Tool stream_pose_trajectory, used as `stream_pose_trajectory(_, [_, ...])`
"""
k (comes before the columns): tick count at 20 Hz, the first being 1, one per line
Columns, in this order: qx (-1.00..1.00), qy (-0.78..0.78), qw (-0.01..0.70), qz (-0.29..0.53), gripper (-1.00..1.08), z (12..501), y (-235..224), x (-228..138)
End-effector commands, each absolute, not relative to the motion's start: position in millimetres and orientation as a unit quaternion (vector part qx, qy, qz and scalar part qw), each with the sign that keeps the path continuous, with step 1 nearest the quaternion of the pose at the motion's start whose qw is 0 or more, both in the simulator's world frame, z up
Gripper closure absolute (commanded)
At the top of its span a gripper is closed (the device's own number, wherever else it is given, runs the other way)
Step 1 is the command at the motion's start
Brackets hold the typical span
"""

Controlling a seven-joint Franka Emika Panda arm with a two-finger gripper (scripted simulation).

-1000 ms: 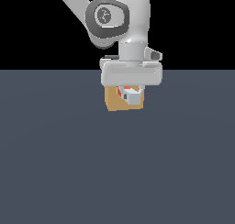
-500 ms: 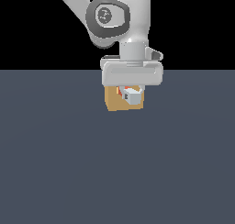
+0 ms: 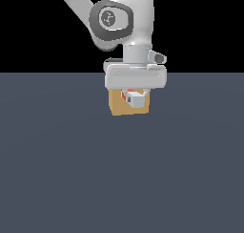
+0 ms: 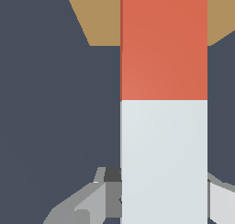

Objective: Insert the peg into the horizontal hole in a box.

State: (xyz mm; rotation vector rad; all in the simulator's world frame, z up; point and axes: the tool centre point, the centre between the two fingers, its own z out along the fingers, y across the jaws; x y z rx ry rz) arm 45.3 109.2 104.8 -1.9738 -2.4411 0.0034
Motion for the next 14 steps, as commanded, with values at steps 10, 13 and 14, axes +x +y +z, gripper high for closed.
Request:
stream_pose_trajectory(10, [-0.628,-0.778,0.000,-0.001,1.08,107,183,30])
stream_pose_trajectory(13, [-0.628,-0.778,0.000,-0.001,1.08,107,189,28])
stream_pose_trajectory(14, [-0.628,-0.778,0.000,-0.001,1.08,107,190,28])
